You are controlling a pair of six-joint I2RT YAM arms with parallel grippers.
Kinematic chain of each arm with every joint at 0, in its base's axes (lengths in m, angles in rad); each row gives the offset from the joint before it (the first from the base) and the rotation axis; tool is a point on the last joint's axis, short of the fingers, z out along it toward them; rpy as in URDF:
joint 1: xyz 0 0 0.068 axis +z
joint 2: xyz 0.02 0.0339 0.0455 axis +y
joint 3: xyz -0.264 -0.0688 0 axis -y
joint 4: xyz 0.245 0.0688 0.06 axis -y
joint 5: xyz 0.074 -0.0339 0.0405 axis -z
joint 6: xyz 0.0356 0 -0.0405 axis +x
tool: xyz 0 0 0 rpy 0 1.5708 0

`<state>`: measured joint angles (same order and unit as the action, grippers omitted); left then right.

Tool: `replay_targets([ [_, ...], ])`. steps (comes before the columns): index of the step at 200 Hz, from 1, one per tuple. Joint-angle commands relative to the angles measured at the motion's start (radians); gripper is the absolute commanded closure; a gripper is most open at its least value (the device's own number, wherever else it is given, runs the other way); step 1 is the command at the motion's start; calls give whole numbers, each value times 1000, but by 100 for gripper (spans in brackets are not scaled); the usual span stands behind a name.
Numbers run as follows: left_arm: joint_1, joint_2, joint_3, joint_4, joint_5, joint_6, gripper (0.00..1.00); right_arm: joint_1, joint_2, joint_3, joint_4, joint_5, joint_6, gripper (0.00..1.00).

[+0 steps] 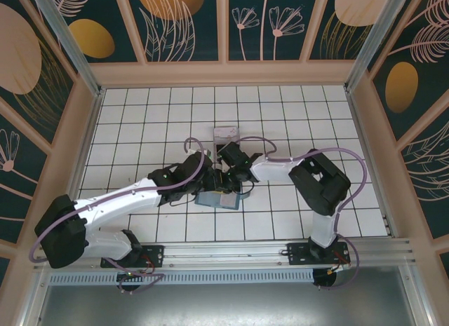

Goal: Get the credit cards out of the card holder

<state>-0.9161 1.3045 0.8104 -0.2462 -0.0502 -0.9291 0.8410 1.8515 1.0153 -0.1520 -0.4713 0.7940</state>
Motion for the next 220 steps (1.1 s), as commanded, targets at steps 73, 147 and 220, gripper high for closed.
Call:
replay_targets([
  [73,5,-4,-25,58,67,-55,88,-37,-171,-88,-5,9,39,83],
  [147,4,-45,39,41,91,-14,88,-75,-218,-120,-28,23,31,83],
  [220,5,51,63,69,189,25,89,-134,-244,-231,-6,46,34,83],
])
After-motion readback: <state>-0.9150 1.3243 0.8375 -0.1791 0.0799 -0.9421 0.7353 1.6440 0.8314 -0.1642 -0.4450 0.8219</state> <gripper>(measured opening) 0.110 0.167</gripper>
